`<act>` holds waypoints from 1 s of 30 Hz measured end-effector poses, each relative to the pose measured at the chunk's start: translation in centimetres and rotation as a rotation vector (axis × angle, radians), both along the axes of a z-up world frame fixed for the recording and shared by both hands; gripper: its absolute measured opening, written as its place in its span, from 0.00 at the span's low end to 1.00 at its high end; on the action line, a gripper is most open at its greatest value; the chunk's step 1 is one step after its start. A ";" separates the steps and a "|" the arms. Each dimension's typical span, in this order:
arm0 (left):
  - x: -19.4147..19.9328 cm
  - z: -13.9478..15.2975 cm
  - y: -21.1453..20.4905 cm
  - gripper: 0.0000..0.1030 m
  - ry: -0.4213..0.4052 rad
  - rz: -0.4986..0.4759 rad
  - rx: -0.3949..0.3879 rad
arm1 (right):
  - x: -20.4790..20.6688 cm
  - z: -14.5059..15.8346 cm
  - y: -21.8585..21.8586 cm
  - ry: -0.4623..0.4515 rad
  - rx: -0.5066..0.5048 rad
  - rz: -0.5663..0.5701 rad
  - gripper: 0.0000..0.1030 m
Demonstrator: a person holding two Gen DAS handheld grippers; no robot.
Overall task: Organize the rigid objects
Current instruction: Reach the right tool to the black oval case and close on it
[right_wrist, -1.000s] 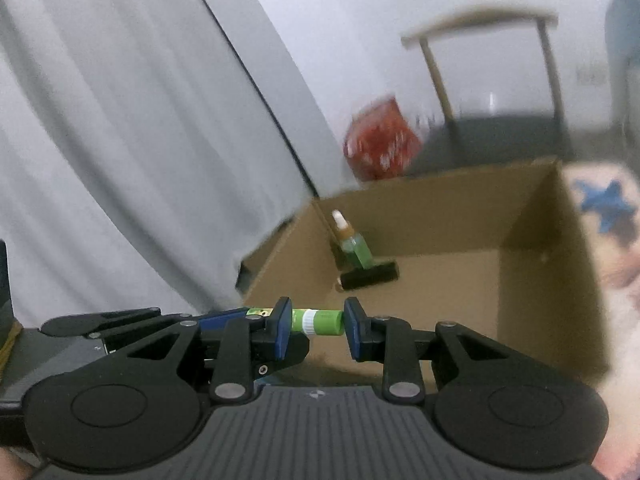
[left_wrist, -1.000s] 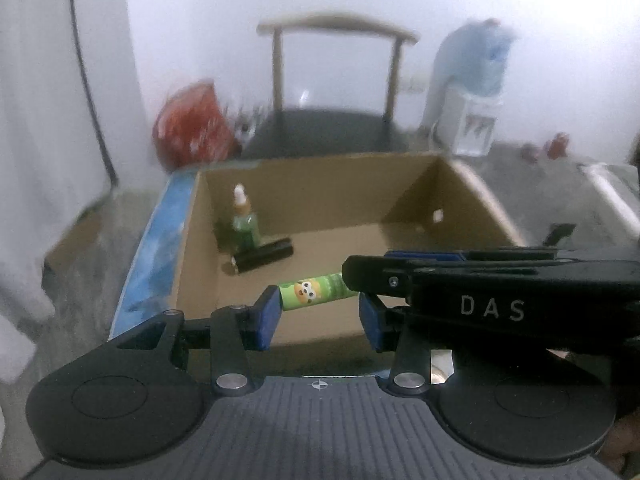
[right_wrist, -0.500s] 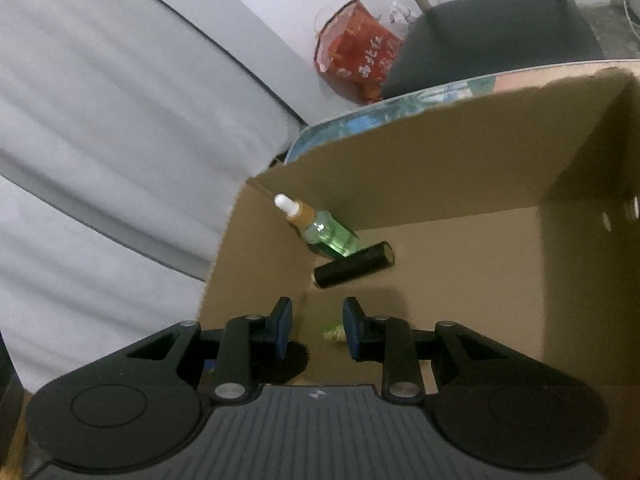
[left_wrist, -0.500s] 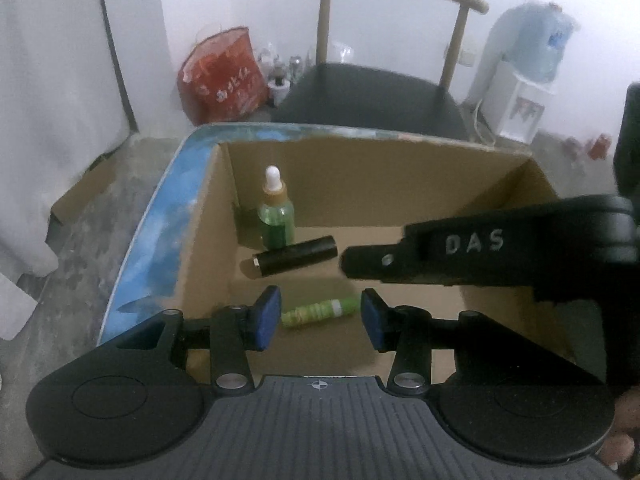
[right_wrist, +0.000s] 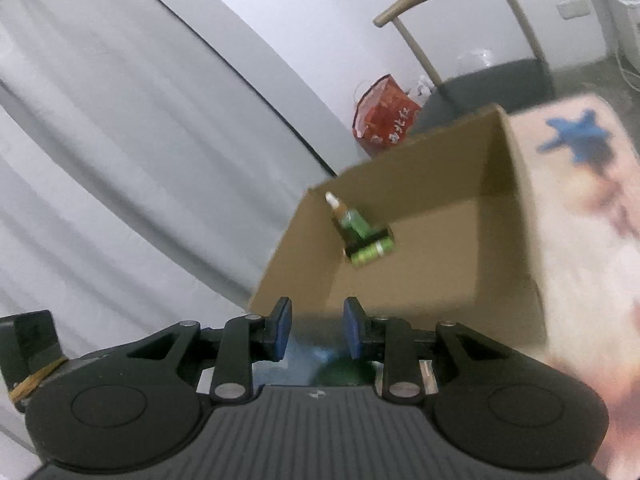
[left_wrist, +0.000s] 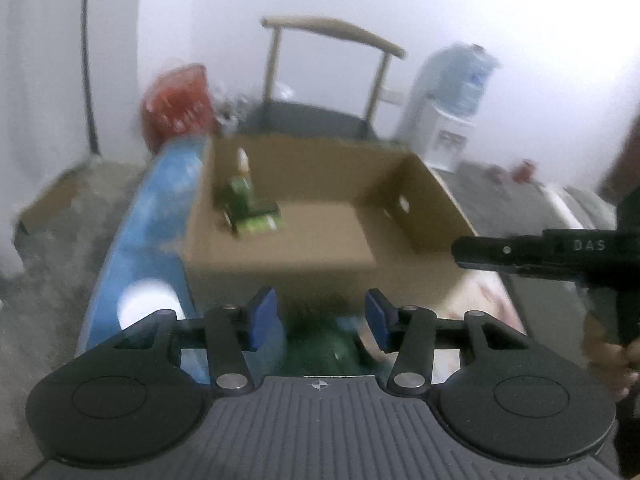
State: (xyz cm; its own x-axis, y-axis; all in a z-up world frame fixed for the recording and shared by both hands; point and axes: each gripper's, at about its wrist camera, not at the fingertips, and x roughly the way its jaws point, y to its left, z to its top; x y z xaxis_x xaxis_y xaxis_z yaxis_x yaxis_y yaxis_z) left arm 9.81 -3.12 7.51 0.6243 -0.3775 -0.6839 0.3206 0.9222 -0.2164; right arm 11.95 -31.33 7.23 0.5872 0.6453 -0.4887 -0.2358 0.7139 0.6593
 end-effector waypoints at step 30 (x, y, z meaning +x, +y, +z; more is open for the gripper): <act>-3.6 -12.5 -4.7 0.47 0.170 -0.054 0.266 | -2.9 -12.8 5.5 0.329 0.068 0.032 0.30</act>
State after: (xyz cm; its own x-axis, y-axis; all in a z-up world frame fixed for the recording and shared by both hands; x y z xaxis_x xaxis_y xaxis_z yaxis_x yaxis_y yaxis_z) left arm 6.16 -7.86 -4.98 0.4762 -0.2009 -0.8561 0.3508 0.9361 -0.0246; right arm 9.07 -25.81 -5.59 0.3839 0.6987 -0.6037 -0.0236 0.6610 0.7500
